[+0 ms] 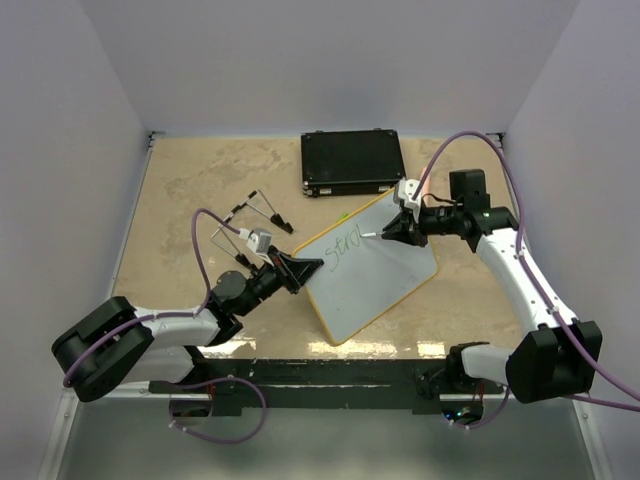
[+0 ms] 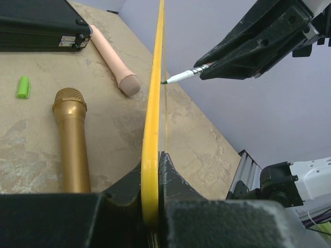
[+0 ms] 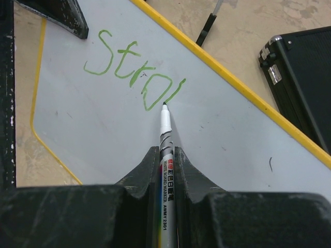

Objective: Write a sentence on the whiteboard

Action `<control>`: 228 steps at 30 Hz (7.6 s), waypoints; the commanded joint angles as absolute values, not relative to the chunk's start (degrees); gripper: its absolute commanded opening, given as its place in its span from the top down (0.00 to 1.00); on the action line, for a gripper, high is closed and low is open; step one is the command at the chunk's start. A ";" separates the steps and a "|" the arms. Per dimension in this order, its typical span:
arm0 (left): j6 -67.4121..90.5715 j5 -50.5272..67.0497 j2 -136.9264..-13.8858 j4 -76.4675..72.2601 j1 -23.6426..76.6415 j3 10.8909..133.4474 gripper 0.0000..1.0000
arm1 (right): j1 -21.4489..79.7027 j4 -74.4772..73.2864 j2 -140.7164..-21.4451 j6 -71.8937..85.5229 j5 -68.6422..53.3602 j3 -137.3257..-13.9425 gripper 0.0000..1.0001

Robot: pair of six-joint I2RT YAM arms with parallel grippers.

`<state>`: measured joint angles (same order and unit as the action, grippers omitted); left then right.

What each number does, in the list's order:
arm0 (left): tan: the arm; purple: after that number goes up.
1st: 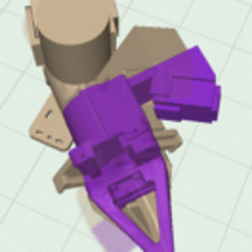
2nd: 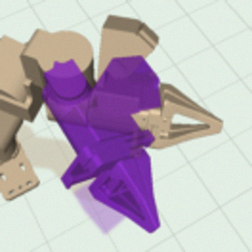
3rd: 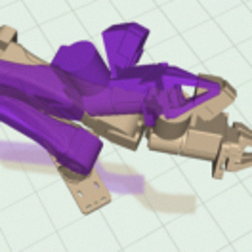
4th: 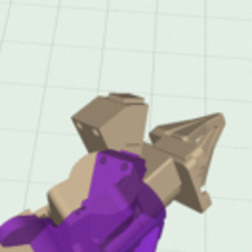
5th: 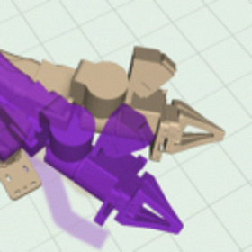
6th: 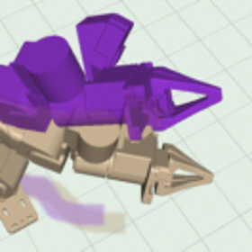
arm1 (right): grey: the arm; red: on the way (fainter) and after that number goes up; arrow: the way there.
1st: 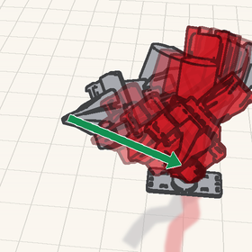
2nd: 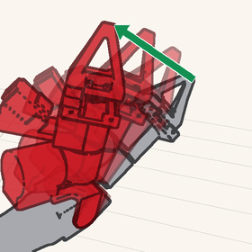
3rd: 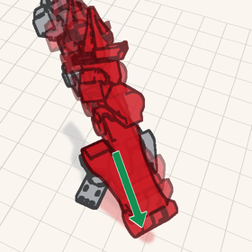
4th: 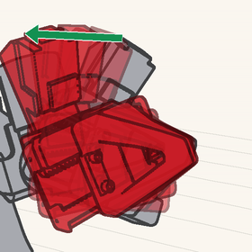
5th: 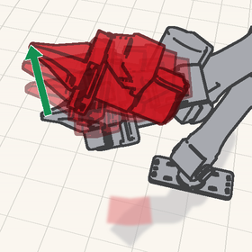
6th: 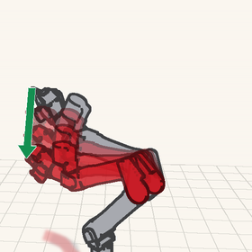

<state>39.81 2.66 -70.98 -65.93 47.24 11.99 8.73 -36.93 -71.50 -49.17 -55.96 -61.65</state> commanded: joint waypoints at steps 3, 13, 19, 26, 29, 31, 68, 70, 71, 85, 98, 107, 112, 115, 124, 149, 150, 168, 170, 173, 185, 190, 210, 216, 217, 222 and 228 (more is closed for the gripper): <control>33.40 6.06 -71.81 -63.10 47.29 11.07 1.00 | 9.05 -38.85 -70.40 -52.03 -53.00 -60.38 1.00; 33.49 6.15 -71.89 -63.11 47.37 10.99 1.00 | 8.96 -38.94 -70.05 -51.33 -54.23 -61.61 1.00; 33.66 6.59 -72.42 -63.54 47.29 11.16 1.00 | 8.88 -35.16 -70.22 -47.73 -54.84 -63.37 1.00; 33.75 6.59 -72.42 -63.54 47.29 10.99 1.00 | 8.96 -32.17 -70.93 -45.00 -55.02 -64.42 1.00; 33.75 6.68 -72.68 -63.81 47.37 11.07 1.00 | 8.96 -31.12 -71.10 -43.95 -55.11 -64.69 1.00; 33.75 6.85 -72.95 -63.98 47.37 11.07 1.00 | 8.96 -30.50 -71.19 -43.24 -55.28 -64.95 1.00; 33.66 6.68 -72.51 -63.72 47.29 10.90 1.00 | 8.96 -40.78 -69.52 -51.50 -49.04 -61.61 1.00; 33.58 6.77 -72.60 -63.63 47.20 11.07 1.00 | 8.96 -40.78 -69.44 -51.33 -49.04 -61.70 1.00; 33.57 6.77 -72.68 -63.63 47.28 11.16 1.00 | 8.88 -40.69 -69.43 -51.15 -49.22 -62.05 1.00; 33.66 6.77 -72.60 -63.90 47.11 10.72 1.00 | 8.00 -34.81 -64.51 -43.16 -51.15 -63.46 1.00; 33.66 6.86 -72.07 -63.72 47.11 10.63 1.00 | 7.65 -29.88 -66.97 -39.90 -49.22 -62.23 1.00; 33.57 7.03 -72.33 -63.81 47.02 10.63 1.00 | 7.73 -30.15 -67.67 -40.61 -49.31 -61.61 1.00; 33.57 7.03 -72.60 -63.98 47.02 10.63 1.00 | 7.65 -30.58 -68.64 -41.22 -49.66 -61.96 1.00; 33.66 7.38 -72.86 -64.51 46.93 10.63 1.00 | 7.65 -30.94 -69.52 -41.57 -50.18 -62.40 1.00; 33.75 7.65 -73.56 -64.78 47.02 10.99 1.00 | 7.73 -35.41 -71.01 -45.70 -52.65 -63.37 1.00; 33.75 7.38 -72.25 -64.25 47.02 10.28 1.00 | 7.65 -32.70 -69.34 -42.01 -47.37 -64.51 1.00; 33.75 7.38 -72.25 -64.25 46.93 10.28 1.00 | 7.73 -32.70 -69.43 -42.01 -47.63 -64.69 1.00; 33.75 7.65 -73.21 -64.60 46.93 10.72 1.00 | 7.65 -30.59 -71.02 -40.34 -49.57 -65.57 1.00; 33.75 7.73 -73.39 -64.51 47.02 10.99 1.00 | 7.65 -30.93 -71.10 -40.60 -49.57 -65.30 1.00; 33.57 7.73 -73.56 -64.25 47.02 11.42 1.00 | 7.65 -32.52 -71.10 -42.00 -49.40 -64.87 1.00; 33.66 7.65 -73.56 -64.69 46.93 11.25 1.00 | 7.65 -38.23 -68.91 -46.31 -46.32 -62.49 1.00; 33.57 7.56 -73.13 -64.25 46.76 11.34 1.00 | 7.65 -40.78 -68.20 -48.51 -45.53 -61.09 1.00; 33.05 7.82 -72.95 -63.37 46.76 11.86 1.00 | 8.17 -42.19 -69.69 -48.34 -49.74 -60.91 1.00; 32.96 8.00 -72.95 -63.11 46.67 11.87 1.00 | 8.53 -42.10 -70.93 -47.20 -51.41 -63.19 1.00; 32.96 8.00 -72.95 -63.11 46.76 11.78 1.00 | 8.61 -42.19 -71.10 -47.11 -51.59 -63.80 1.00; 32.70 7.91 -72.77 -62.67 46.76 11.87 1.00 | 8.53 -48.50 -68.92 -49.22 -56.23 -70.55 1.00; 32.70 7.91 -72.77 -62.93 46.76 11.51 1.00 | 8.61 -46.94 -64.34 -45.27 -56.43 -71.90 1.00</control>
<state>40.71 3.92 -72.42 -67.48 46.50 11.79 8.36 -46.87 -68.31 -47.55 -53.60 -70.06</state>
